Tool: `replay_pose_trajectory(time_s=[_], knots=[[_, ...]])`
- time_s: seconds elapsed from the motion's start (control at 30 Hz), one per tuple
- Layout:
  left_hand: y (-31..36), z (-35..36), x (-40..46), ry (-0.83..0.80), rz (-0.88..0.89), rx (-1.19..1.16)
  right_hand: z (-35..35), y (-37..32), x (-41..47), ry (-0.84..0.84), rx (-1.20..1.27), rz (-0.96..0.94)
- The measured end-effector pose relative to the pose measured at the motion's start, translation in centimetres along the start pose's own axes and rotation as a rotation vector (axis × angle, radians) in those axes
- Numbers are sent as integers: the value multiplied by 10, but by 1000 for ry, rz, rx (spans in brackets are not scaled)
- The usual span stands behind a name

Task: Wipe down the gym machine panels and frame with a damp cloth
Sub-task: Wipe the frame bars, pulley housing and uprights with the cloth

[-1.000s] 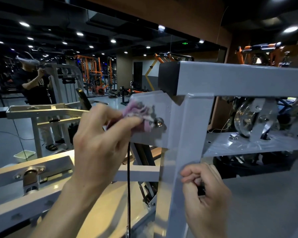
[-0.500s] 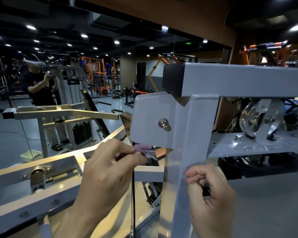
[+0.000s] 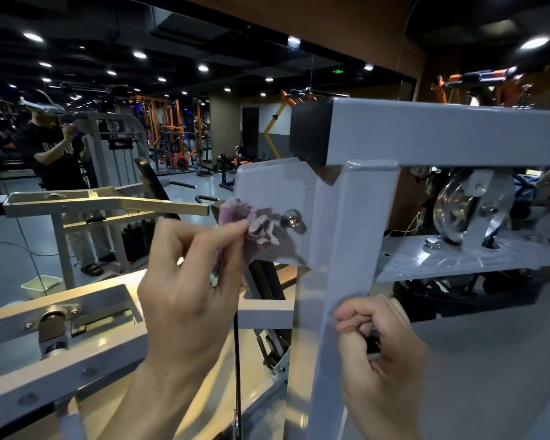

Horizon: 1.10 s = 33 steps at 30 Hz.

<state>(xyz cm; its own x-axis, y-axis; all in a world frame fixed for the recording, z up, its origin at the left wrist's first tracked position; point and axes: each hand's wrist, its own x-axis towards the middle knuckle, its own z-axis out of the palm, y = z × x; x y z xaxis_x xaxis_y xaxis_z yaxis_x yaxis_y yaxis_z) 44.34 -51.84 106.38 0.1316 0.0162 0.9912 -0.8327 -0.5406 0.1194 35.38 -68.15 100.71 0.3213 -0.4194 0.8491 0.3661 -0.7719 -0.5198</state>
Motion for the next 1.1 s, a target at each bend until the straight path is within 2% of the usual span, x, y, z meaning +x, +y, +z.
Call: replay_pose_trajectory(time_s=[0.27,0.4,0.5,0.57,0.67,0.73,0.8,0.87,0.97,1.1], knots=[[25,32,-30,35,-39,-16,0,-2,-1,2,27,-2],[44,45,-48,37,-168,-79,0,-2,-2,3,29,31],[48,46,-68,-31,-272,-150,0,-3,-3,12,25,24],[41,46,-84,-136,-415,-213,0,-4,-3,17,10,34],[39,39,-100,-263,-813,-530,-1,-6,-4,12,9,52],[46,27,-95,-221,-989,-753,-2,-6,-4,3,32,36],[53,19,-86,-96,-1090,-932,-3,-7,-4,-8,47,33],[57,21,-75,-55,-1042,-976,-4,-7,-4,-20,59,45],[59,36,-65,-78,-942,-973,-7,-7,-7,-39,76,49],[60,50,-80,-92,-895,-890,-15,-2,-11,-33,132,38]])
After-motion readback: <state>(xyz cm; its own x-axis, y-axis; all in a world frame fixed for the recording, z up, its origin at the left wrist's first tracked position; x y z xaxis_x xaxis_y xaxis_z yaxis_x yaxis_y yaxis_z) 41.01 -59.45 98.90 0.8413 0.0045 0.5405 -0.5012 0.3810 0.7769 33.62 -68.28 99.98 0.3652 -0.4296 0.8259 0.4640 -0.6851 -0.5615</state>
